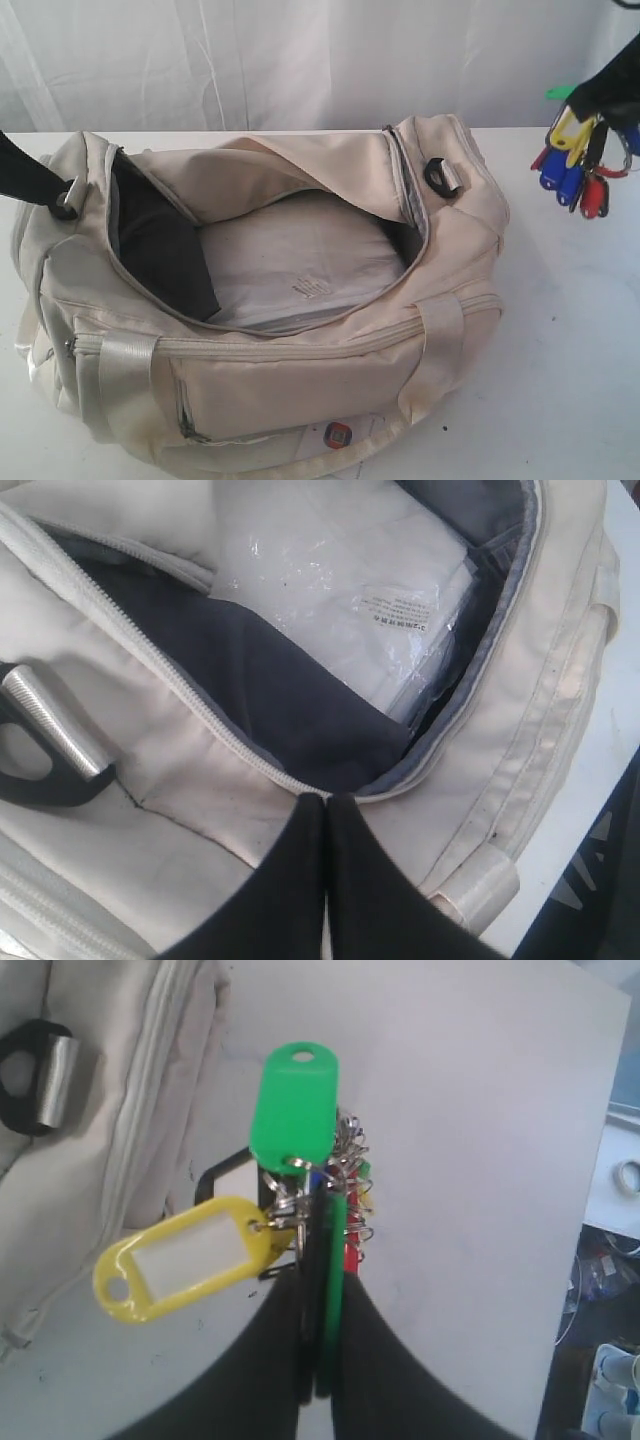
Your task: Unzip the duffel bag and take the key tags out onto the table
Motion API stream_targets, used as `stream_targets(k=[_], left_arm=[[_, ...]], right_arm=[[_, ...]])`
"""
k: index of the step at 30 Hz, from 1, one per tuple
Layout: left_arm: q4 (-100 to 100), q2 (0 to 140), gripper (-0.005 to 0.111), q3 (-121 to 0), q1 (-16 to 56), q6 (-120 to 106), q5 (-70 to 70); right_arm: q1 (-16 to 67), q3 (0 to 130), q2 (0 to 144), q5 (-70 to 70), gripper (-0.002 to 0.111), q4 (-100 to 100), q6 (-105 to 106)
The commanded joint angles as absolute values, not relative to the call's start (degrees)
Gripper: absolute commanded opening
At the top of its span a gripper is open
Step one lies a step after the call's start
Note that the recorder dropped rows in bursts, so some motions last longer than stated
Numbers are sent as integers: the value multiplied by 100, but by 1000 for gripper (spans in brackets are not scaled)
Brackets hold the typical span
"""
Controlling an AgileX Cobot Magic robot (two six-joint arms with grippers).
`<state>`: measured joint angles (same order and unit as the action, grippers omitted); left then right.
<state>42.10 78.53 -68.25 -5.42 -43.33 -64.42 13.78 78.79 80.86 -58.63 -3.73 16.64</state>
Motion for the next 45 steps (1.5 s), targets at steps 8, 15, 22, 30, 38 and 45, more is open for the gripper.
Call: stream_targets(k=[8,15,22,30,38,45], left_arm=[[4316,7796,0,-6794,-551,-4398,-6595],[4327,7796,0,-6794,-551,-4398,-6553],[4319,7796,0,-6794,-551,-4398,-6542],[4319,7796,0,-6794,-551,-4398,-6542],[4319,7796,0,-6794,-551,-4457,-6556],[4520,7567,0,-6527,-551,-4679,-6319]], right_arm=[[1316,6470,8769,-4141,0,-322,1186],[1316,6252,9287,-3891,0,114,1129],[1316,6252,9445,-4298,5,825,1370],[1316,6347,9092,-4825,57,1030,1561],[1316,6831,8086,-5490,65,887,1466],[1316,6871,6895,-6128,46,885,1307]])
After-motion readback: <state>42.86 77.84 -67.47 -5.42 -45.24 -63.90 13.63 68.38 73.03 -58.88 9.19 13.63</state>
